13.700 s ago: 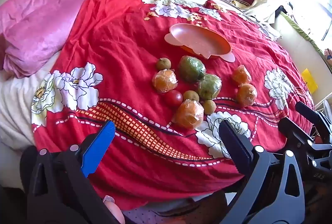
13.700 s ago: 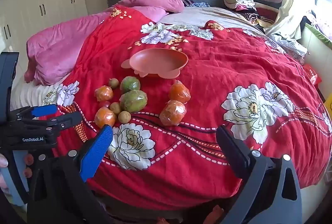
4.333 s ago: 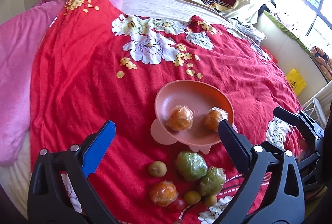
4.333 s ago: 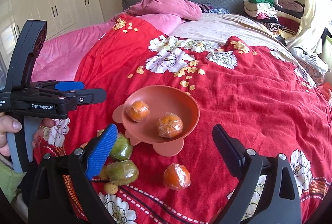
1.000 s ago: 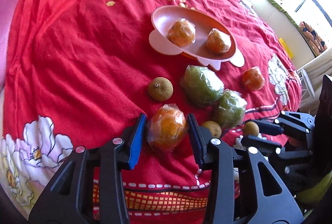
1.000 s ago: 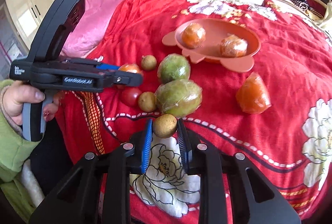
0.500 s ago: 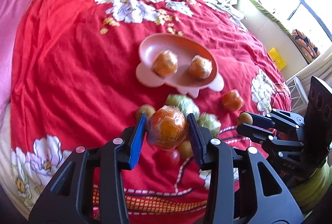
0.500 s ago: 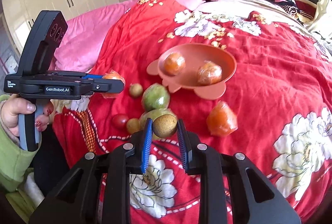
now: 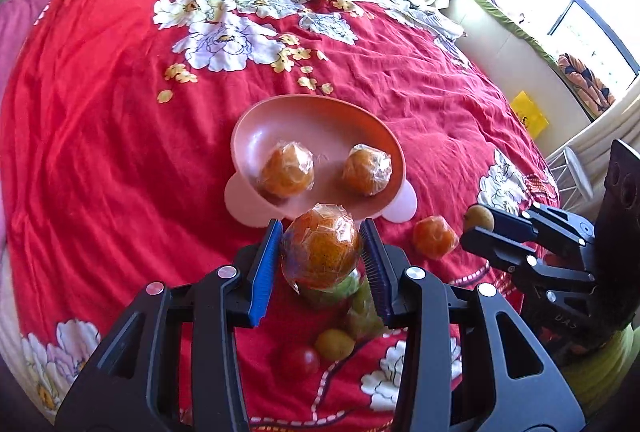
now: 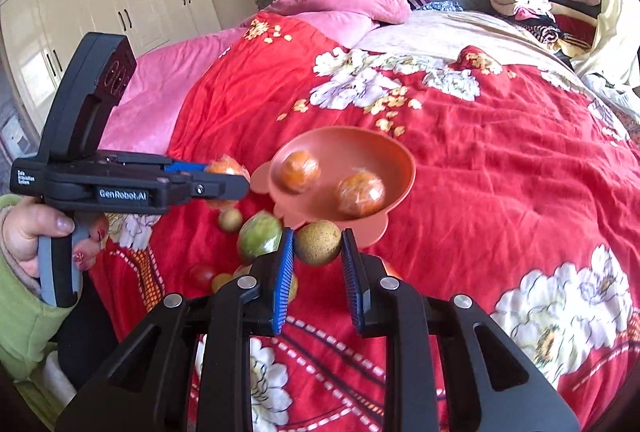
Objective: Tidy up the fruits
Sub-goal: 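Lift both held fruits and carry them over the pink bowl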
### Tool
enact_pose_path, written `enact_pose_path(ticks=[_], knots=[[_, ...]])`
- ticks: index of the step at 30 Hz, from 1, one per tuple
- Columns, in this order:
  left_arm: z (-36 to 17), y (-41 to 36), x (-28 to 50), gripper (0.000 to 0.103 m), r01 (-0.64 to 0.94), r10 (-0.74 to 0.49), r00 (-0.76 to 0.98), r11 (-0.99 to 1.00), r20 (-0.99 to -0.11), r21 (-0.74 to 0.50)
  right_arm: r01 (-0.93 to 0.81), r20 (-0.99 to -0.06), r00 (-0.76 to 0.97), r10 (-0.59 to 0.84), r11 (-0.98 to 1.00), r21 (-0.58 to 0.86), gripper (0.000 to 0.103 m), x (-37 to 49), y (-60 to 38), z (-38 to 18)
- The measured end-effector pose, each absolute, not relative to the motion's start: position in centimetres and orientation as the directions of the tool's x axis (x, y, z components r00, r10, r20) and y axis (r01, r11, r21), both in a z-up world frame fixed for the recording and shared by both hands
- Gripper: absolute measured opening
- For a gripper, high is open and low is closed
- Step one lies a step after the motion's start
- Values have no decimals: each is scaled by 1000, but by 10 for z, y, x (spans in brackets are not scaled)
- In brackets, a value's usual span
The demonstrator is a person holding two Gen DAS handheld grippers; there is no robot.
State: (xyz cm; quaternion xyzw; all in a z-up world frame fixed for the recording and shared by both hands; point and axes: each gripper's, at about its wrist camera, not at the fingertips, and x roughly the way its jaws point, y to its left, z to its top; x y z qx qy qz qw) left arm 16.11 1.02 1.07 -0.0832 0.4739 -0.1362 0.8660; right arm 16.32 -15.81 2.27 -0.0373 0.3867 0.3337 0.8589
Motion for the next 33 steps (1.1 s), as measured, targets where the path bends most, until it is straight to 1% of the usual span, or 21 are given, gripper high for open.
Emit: enact_pose_path(ticks=[25, 28, 33], knots=[[-24, -15, 212, 32, 177, -292, 465, 955, -836, -236, -574, -691, 516, 506, 803, 160, 23, 220, -159, 19], [-27, -14, 215, 32, 173, -264, 471, 963, -842, -205, -573, -696, 516, 500, 805, 154, 23, 228, -157, 17], [-30, -7, 219, 32, 163, -252, 473, 967, -844, -197, -577, -707, 508, 492, 803, 145, 23, 241, -150, 12]])
